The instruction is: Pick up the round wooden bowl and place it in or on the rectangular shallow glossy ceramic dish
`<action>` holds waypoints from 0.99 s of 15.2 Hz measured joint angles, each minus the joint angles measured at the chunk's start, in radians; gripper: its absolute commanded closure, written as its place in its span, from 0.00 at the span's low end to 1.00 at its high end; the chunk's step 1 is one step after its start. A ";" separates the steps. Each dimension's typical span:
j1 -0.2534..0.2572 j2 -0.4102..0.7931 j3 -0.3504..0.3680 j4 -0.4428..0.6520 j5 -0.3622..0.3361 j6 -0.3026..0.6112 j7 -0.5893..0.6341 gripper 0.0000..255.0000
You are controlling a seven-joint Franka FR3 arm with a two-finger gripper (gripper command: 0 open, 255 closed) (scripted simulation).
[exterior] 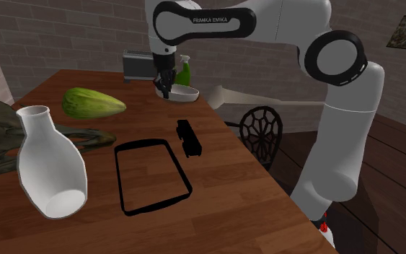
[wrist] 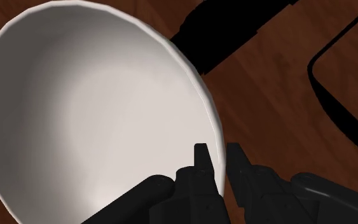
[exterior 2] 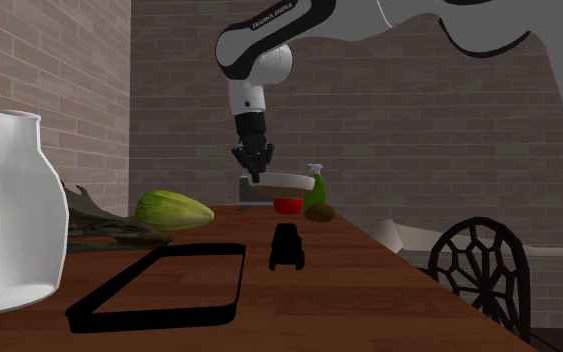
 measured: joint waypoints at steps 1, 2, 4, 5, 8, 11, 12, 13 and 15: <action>0.011 -0.008 0.008 -0.002 0.001 -0.010 0.018 1.00; 0.025 -0.021 0.018 -0.021 0.001 -0.008 0.042 1.00; 0.048 -0.033 0.035 -0.034 0.002 -0.014 0.082 1.00; 0.063 -0.034 0.046 -0.030 0.002 -0.024 0.105 1.00; 0.100 -0.049 0.073 -0.032 0.004 -0.049 0.167 1.00; 0.138 -0.058 0.102 -0.039 0.006 -0.064 0.232 1.00; 0.155 -0.044 0.114 -0.017 0.003 -0.077 0.258 1.00; 0.167 -0.042 0.123 -0.010 0.003 -0.087 0.278 1.00; 0.194 -0.039 0.143 -0.010 0.003 -0.092 0.324 1.00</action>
